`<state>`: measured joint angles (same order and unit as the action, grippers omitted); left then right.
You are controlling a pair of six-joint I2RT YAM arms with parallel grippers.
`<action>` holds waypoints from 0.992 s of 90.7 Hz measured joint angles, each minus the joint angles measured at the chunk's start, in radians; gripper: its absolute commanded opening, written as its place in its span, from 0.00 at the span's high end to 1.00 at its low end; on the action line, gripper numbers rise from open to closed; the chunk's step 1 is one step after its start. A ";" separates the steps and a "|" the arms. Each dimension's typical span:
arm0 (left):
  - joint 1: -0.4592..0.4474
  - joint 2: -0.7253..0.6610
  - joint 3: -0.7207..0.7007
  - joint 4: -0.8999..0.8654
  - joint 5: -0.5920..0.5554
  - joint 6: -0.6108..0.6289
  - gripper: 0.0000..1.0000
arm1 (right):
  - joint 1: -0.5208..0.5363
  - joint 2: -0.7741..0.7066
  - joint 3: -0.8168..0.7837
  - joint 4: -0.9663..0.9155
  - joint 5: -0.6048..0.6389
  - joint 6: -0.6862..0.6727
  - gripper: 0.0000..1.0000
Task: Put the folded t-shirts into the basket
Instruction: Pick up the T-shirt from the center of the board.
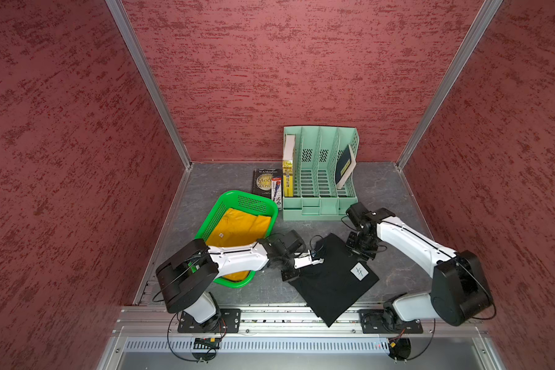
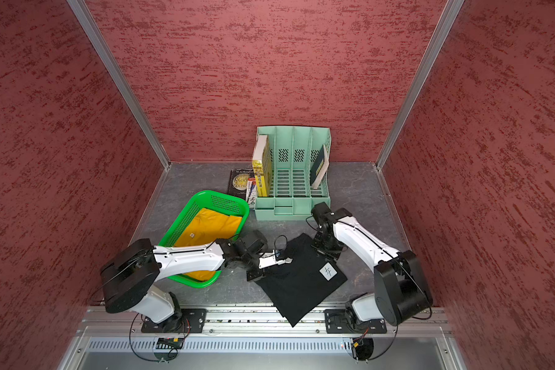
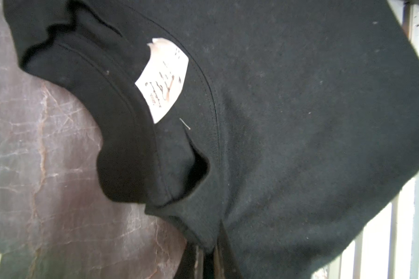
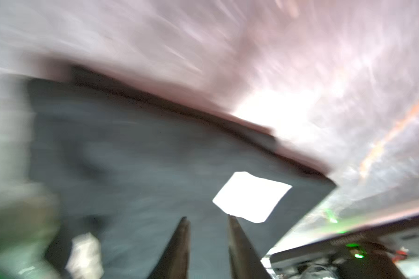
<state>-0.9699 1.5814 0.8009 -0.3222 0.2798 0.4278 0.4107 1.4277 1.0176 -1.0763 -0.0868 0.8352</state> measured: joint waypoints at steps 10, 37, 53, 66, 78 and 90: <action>-0.003 0.000 -0.001 0.013 -0.024 -0.005 1.00 | 0.046 0.068 0.129 0.035 -0.053 -0.003 0.28; -0.103 -0.062 -0.061 0.159 -0.196 0.038 1.00 | 0.106 0.416 0.325 0.029 -0.062 0.002 0.15; -0.137 -0.079 -0.079 0.235 -0.275 0.084 1.00 | 0.114 0.526 0.388 -0.010 -0.027 0.002 0.15; -0.159 -0.087 -0.082 0.272 -0.310 0.117 1.00 | 0.123 0.608 0.426 -0.036 -0.004 0.002 0.22; -0.176 -0.099 -0.084 0.290 -0.322 0.144 1.00 | 0.134 0.625 0.446 -0.063 0.019 -0.003 0.36; -0.184 -0.114 -0.098 0.301 -0.326 0.166 1.00 | 0.138 0.631 0.449 -0.075 0.040 -0.009 0.55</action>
<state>-1.1542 1.4670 0.7033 -0.0216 -0.0463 0.5934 0.5484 2.0583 1.4662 -1.1511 -0.0471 0.8265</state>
